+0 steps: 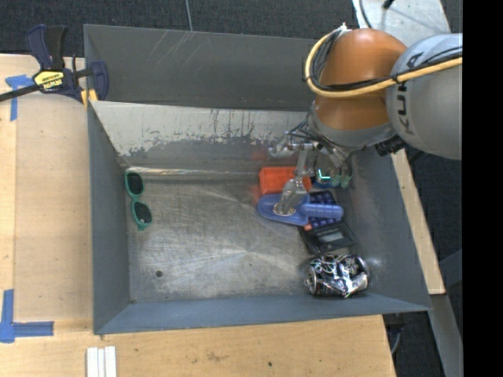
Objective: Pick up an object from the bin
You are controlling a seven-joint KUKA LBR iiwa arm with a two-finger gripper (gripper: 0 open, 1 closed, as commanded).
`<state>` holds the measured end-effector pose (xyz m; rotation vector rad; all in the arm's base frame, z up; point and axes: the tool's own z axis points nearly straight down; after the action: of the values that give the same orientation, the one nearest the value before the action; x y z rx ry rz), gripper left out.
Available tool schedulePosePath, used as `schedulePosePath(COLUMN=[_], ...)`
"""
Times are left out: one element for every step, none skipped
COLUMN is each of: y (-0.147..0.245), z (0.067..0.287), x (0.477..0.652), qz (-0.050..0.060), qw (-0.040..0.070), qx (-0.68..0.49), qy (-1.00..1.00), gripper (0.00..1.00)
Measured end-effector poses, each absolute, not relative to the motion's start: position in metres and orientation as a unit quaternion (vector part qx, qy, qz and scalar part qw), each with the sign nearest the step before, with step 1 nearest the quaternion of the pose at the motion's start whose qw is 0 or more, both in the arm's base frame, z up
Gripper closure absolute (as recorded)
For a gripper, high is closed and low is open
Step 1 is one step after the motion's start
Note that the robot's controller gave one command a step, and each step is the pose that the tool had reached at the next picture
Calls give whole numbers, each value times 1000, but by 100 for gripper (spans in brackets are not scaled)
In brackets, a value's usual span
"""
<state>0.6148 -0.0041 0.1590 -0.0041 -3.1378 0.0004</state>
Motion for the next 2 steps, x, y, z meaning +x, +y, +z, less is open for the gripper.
schedulePosePath(y=[-4, -24], z=[163, 93], x=[617, 599], qz=[0, 0], qw=[-2, -4], qx=[-1, -44], qy=[-1000, -999], gripper=[0, 0])
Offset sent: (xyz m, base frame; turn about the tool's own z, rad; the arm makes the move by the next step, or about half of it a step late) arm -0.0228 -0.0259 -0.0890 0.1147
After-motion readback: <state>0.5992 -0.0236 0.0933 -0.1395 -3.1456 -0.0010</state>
